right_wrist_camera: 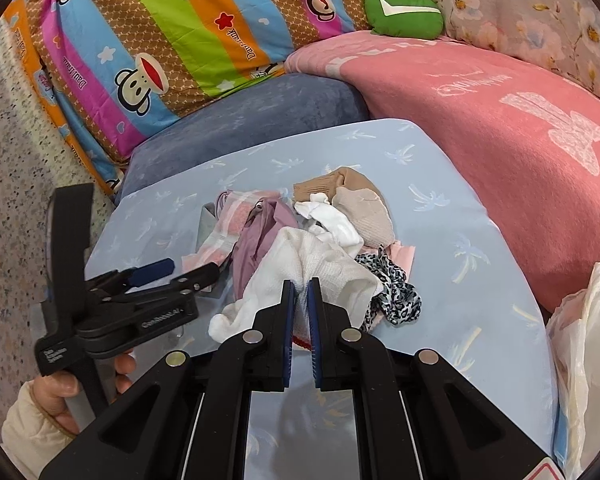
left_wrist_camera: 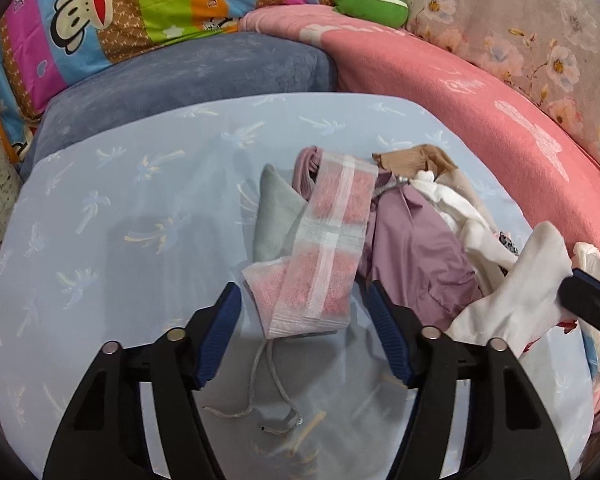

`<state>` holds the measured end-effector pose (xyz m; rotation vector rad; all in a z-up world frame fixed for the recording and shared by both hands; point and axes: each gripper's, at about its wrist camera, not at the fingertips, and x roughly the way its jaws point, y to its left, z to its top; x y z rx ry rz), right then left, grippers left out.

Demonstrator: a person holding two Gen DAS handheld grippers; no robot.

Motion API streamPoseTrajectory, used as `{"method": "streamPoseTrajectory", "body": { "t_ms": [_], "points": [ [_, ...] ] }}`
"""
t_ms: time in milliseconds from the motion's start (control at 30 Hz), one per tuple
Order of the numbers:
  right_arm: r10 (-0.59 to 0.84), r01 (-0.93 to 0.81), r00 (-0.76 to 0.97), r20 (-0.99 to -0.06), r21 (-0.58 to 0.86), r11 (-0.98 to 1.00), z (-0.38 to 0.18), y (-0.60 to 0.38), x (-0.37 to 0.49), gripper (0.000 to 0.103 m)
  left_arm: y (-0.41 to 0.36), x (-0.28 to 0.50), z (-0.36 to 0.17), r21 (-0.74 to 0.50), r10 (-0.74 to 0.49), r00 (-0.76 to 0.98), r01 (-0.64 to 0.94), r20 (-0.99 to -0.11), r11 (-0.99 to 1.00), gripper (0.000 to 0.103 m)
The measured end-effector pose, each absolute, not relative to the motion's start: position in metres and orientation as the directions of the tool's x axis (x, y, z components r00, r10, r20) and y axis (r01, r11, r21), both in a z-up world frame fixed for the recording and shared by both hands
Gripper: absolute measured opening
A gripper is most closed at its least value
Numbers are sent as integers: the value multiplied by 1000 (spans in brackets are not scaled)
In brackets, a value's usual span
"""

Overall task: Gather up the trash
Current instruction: 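Grasp the pink-striped sock with the left gripper while the right grasps the white sock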

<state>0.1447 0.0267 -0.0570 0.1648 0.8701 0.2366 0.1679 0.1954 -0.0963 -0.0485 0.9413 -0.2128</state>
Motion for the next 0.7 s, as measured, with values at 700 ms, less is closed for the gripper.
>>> {"method": "streamPoseTrajectory", "body": {
  "t_ms": [700],
  "points": [
    [248, -96, 683, -687, 252, 963, -25, -4, 117, 7, 164, 127, -52, -219, -313, 588, 226, -746, 949, 20]
  ]
}}
